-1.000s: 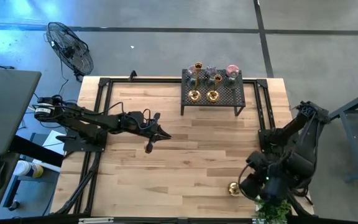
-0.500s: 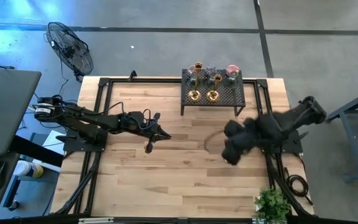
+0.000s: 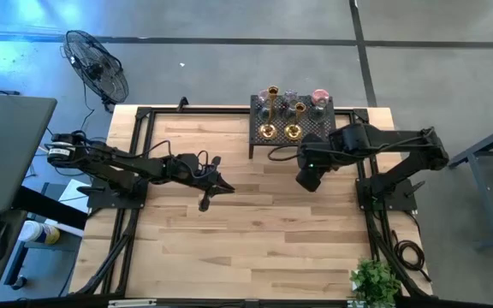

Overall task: Pick & Place candle stick holders
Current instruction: Put the metal candle holder on the shelf

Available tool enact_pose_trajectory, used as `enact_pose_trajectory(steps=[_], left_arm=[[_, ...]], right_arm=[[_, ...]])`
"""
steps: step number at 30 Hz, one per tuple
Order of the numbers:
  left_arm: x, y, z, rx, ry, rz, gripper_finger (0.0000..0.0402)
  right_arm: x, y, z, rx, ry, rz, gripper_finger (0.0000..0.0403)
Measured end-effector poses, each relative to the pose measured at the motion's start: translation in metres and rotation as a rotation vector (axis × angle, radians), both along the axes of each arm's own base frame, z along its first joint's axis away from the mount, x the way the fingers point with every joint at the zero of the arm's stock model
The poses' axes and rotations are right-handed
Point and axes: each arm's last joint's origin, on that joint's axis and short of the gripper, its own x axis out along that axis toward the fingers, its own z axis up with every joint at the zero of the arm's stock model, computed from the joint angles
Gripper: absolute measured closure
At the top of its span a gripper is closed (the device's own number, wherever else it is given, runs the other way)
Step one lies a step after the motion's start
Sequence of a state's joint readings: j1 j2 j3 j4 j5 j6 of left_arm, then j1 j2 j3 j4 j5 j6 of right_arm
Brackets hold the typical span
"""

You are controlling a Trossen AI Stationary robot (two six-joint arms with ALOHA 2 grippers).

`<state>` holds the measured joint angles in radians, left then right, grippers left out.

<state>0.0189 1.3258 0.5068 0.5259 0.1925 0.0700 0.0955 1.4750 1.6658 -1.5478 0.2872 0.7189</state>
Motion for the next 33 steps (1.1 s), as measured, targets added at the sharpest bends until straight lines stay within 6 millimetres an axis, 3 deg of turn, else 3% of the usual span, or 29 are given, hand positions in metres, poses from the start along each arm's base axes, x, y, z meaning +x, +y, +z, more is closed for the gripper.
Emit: enact_pose_trajectory(steps=[5,12,21,26,33], left_arm=[[0.0,0.0,0.0,0.0,0.005,0.0,0.0373],[0.0,0.0,0.0,-0.004,0.004,0.001,0.0373],[0.0,0.0,0.0,-0.004,-0.001,0.002,0.0373],[0.0,0.0,0.0,-0.005,-0.001,0.002,0.0373],[0.0,0.0,0.0,-0.004,0.003,0.003,0.0373]], right_arm=[[-0.005,-0.001,-0.012,-0.021,-0.011,-0.02,0.028],[-0.017,-0.004,-0.037,0.032,-0.058,-0.045,0.0255],[-0.025,-0.004,-0.056,0.043,-0.078,-0.038,0.0265],[-0.024,-0.005,-0.053,-0.006,-0.097,-0.028,0.022],[-0.023,-0.006,-0.022,-0.053,-0.192,0.016,0.014]])
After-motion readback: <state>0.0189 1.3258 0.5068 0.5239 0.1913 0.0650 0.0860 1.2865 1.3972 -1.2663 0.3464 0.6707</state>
